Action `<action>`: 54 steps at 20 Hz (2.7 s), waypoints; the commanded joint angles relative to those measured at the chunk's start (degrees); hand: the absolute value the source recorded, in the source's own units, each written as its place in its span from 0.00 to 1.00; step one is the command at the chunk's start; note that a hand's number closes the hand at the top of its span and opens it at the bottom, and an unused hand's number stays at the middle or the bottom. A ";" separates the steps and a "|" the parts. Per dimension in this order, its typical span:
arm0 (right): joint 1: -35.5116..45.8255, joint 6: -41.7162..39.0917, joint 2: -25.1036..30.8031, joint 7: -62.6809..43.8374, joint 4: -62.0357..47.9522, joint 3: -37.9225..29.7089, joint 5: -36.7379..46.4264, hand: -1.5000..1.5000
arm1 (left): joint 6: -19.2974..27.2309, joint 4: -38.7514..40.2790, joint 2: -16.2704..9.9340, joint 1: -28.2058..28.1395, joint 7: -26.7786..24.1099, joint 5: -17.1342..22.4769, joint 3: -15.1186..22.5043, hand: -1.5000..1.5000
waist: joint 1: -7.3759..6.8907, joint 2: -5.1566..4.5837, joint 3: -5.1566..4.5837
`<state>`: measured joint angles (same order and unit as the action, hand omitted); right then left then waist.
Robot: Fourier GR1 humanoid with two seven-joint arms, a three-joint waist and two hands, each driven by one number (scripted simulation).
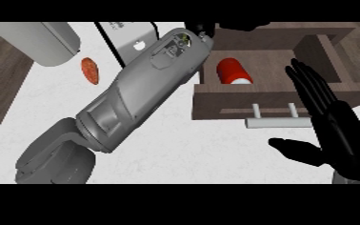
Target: Pick up the can, place it into the drawer and close the drawer
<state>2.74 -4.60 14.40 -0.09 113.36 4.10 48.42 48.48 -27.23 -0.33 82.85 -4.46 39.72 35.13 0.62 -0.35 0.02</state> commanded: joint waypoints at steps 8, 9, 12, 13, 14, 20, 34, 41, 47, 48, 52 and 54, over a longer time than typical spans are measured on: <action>7.71 16.17 -5.50 2.87 -25.95 0.71 12.16 0.00 | 0.38 -9.71 -6.26 -5.12 6.23 -3.82 0.72 0.00 | -2.47 0.56 0.02; 5.87 17.47 -5.67 4.42 -25.78 2.31 13.20 0.00 | -1.75 -9.23 -9.26 -4.46 7.21 -4.09 -0.35 0.00 | -1.73 0.48 0.02; 12.30 19.40 -6.07 3.82 -34.56 -1.60 12.64 0.00 | 0.05 -16.14 -10.77 -7.59 10.77 -5.81 2.31 0.00 | -3.18 0.70 0.02; 10.35 19.44 -4.27 5.83 -33.53 -2.00 12.15 0.00 | -2.76 -17.19 -13.93 -11.12 8.60 -5.36 0.69 0.00 | -2.45 0.58 -0.01; 15.29 20.65 -5.57 4.62 -38.15 -1.95 14.14 0.00 | -1.02 -17.35 -12.54 -10.12 9.84 -6.32 1.26 0.00 | -2.57 0.45 0.01; 19.76 25.70 -4.94 7.26 -49.32 -5.17 14.74 0.00 | -2.09 -24.36 -18.41 -10.16 16.26 -6.90 1.26 0.00 | -3.33 0.39 0.06; 42.26 41.32 -4.49 8.60 -78.99 -12.32 18.41 0.00 | -3.54 -38.58 -27.52 -20.34 22.33 -9.45 0.21 0.00 | -3.89 -0.17 0.08; 49.94 44.96 -3.88 5.95 -86.68 -14.31 19.48 0.00 | -4.62 -44.77 -29.78 -27.18 20.93 -9.89 -0.65 0.00 | -4.95 -0.47 0.05; 55.46 46.28 -2.99 4.57 -91.09 -14.97 20.13 0.00 | -4.75 -46.48 -28.84 -29.95 19.67 -11.57 0.53 0.00 | -5.76 -1.07 0.06; 54.98 47.68 -2.96 4.43 -93.02 -14.97 20.82 0.00 | -2.76 -47.70 -28.60 -31.10 19.96 -12.55 1.23 0.00 | -6.22 -1.09 0.09; 59.33 46.88 -2.28 4.98 -96.55 -16.31 20.06 0.00 | -4.37 -49.41 -30.19 -33.25 19.66 -12.14 -0.44 0.00 | -6.23 -1.31 0.10; 62.44 44.96 -2.11 3.00 -98.06 -16.41 20.61 0.00 | -5.42 -49.96 -30.79 -32.81 20.20 -12.11 -1.00 0.00 | -6.11 -1.27 0.08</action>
<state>58.67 42.71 12.14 4.58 18.61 -11.03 69.58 43.69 -75.89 -30.46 51.43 15.88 28.03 34.57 -4.41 -1.16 0.05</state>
